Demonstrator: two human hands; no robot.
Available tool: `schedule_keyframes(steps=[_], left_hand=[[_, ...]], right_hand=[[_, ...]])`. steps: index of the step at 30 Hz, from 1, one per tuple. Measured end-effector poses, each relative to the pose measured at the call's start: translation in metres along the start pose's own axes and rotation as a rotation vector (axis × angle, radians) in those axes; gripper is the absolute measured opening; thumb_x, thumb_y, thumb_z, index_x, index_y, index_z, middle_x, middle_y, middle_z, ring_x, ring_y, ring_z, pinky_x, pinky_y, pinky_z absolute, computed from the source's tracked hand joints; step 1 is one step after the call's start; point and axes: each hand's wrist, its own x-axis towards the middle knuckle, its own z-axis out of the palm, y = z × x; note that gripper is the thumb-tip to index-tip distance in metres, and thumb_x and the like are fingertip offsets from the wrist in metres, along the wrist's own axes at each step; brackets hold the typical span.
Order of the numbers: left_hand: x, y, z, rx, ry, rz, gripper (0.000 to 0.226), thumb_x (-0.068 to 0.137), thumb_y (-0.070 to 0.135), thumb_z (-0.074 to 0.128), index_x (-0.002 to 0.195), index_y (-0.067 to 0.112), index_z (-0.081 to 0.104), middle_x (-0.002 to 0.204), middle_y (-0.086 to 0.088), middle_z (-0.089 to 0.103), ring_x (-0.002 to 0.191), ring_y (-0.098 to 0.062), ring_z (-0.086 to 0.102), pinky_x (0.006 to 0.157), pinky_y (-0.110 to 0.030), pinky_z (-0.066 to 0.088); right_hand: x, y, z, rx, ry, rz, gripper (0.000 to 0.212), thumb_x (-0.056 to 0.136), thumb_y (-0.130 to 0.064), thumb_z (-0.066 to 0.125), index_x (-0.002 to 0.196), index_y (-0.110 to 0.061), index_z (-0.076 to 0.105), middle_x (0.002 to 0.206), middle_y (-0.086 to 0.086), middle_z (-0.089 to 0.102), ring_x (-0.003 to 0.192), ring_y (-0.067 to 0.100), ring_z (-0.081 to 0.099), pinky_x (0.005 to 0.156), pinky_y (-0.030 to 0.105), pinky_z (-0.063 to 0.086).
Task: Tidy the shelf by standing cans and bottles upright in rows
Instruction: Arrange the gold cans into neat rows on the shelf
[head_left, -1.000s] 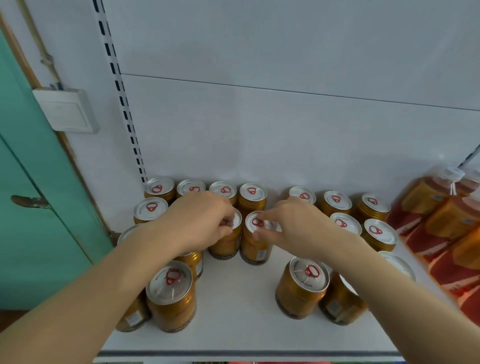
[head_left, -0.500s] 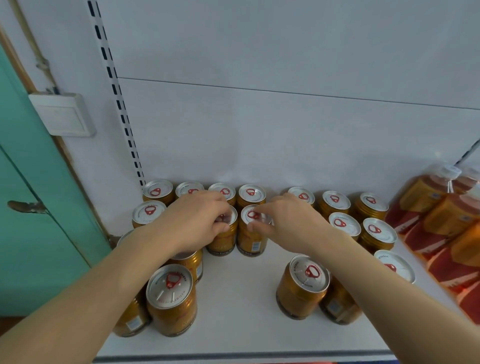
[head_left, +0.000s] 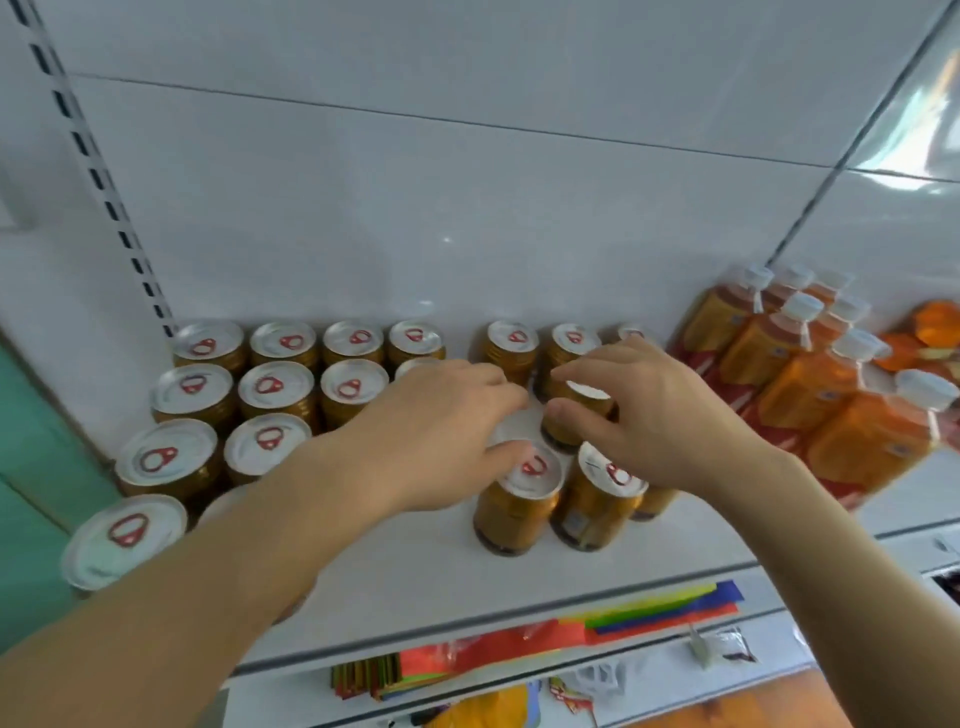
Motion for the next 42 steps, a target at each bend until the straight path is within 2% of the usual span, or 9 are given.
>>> schedule_keyframes(steps=[4,7,10,12,16,21,27,30,42], left_hand=[[-0.003,0.028,0.025,-0.004,-0.005,0.004,0.045,0.102,0.057,0.052,0.137,0.03,0.061,0.132,0.008,0.059,0.125,-0.017,0.053,0.102,-0.043,0.048],[-0.009,0.036,0.043,-0.014,0.058,-0.032,0.032,0.102,0.05,0.055,0.122,0.03,0.069,0.126,0.01,0.061,0.123,-0.015,0.05,0.105,-0.041,0.045],[-0.015,0.043,0.047,-0.013,0.104,-0.078,0.027,0.099,0.051,0.055,0.11,0.031,0.069,0.121,0.013,0.062,0.117,-0.013,0.054,0.1,-0.041,0.049],[-0.023,0.048,0.049,0.013,0.122,-0.108,0.031,0.097,0.049,0.059,0.116,0.027,0.07,0.129,0.01,0.064,0.121,-0.016,0.056,0.102,-0.041,0.049],[-0.046,0.049,0.048,0.126,0.151,-0.216,0.037,0.091,0.046,0.06,0.113,0.02,0.074,0.13,0.003,0.069,0.119,-0.022,0.063,0.096,-0.046,0.055],[-0.078,0.031,0.041,0.228,0.199,-0.355,0.036,0.087,0.045,0.068,0.108,0.017,0.077,0.126,-0.002,0.074,0.115,-0.026,0.067,0.095,-0.048,0.056],[-0.098,0.004,0.035,0.339,0.228,-0.422,0.035,0.086,0.042,0.078,0.111,0.018,0.079,0.126,-0.001,0.074,0.121,-0.028,0.062,0.101,-0.052,0.049],[-0.101,-0.008,0.033,0.324,0.216,-0.417,0.038,0.083,0.039,0.083,0.116,0.019,0.077,0.128,0.0,0.073,0.122,-0.028,0.061,0.102,-0.052,0.051],[-0.089,-0.023,0.032,0.25,0.278,-0.406,0.027,0.087,0.043,0.079,0.104,0.024,0.068,0.107,0.005,0.067,0.102,-0.023,0.062,0.084,-0.042,0.051]], right_hand=[[-0.043,0.019,-0.001,-0.022,-0.102,-0.065,0.051,0.095,-0.073,0.045,0.104,-0.034,0.077,0.104,-0.014,0.068,0.099,0.018,0.057,0.09,0.044,0.051],[-0.064,0.028,0.006,-0.092,-0.166,-0.106,0.059,0.087,-0.08,0.044,0.115,-0.038,0.073,0.117,-0.015,0.065,0.105,0.016,0.052,0.09,0.04,0.051],[-0.069,0.032,0.021,-0.086,-0.098,-0.183,0.041,0.087,-0.061,0.054,0.112,-0.034,0.071,0.116,-0.01,0.068,0.097,0.02,0.052,0.081,0.042,0.054],[-0.069,0.033,0.033,-0.026,-0.005,-0.207,0.032,0.087,-0.051,0.063,0.111,-0.032,0.073,0.119,-0.007,0.069,0.095,0.022,0.053,0.079,0.043,0.054],[-0.064,0.017,0.056,0.093,0.102,-0.193,0.035,0.086,-0.051,0.08,0.114,-0.03,0.076,0.118,-0.003,0.065,0.101,0.023,0.056,0.08,0.041,0.054],[-0.046,-0.026,0.081,0.13,0.167,-0.228,0.037,0.092,-0.048,0.07,0.12,-0.023,0.072,0.126,0.006,0.061,0.108,0.027,0.056,0.086,0.037,0.052],[-0.029,-0.064,0.089,0.073,0.172,-0.263,0.048,0.086,-0.029,0.079,0.13,-0.013,0.066,0.129,0.015,0.059,0.111,0.038,0.058,0.083,0.048,0.06],[-0.021,-0.075,0.094,0.044,0.199,-0.234,0.05,0.086,-0.028,0.081,0.131,-0.013,0.066,0.131,0.015,0.06,0.11,0.038,0.059,0.081,0.047,0.059],[-0.006,-0.088,0.102,-0.009,0.223,-0.13,0.052,0.087,-0.028,0.083,0.133,-0.014,0.065,0.132,0.016,0.061,0.11,0.037,0.058,0.081,0.046,0.058]])
